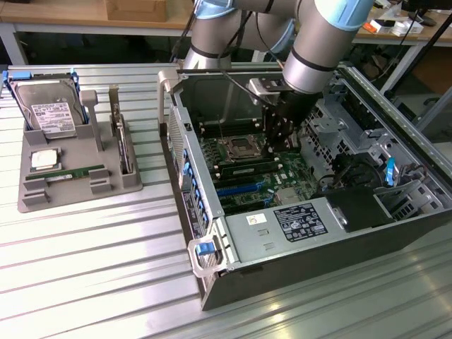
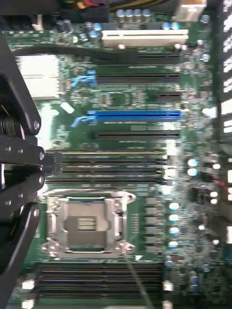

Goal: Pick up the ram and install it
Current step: 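Insert the ram into the slot, then press down the ram until it locks into place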

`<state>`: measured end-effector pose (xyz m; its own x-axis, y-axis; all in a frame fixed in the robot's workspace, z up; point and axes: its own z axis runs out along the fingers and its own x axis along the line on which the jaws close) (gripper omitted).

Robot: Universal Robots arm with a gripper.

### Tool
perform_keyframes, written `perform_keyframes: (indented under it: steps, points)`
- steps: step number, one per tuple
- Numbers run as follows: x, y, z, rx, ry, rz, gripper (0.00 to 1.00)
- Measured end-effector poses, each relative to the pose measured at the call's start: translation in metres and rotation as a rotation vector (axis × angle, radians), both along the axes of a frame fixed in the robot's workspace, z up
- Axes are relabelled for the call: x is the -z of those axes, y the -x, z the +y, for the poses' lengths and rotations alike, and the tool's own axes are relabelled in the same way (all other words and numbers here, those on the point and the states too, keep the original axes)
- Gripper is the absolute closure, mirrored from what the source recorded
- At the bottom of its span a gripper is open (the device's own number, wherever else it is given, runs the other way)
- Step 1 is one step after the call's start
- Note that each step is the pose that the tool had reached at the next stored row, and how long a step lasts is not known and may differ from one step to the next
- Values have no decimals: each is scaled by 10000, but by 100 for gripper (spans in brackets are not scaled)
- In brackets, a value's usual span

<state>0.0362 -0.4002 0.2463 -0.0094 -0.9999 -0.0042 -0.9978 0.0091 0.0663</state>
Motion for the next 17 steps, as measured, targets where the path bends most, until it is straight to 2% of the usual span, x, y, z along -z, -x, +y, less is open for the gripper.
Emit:
perform_keyframes:
  steps: [2,4,5,6,7,8,13,16,17]
  points:
    - [11,-267,0,2,1,117,89]
    - [10,-467,0,0,1,146,89]
    - [-17,-505,0,1,4,146,89]
    - [-136,-522,0,1,2,146,89]
    - [-213,-524,0,2,2,147,89]
    - [-250,-524,0,2,2,146,89]
    - [-267,-518,0,1,2,147,89]
    - [-245,-440,0,2,2,147,89]
    - [-215,-374,0,1,-2,146,89]
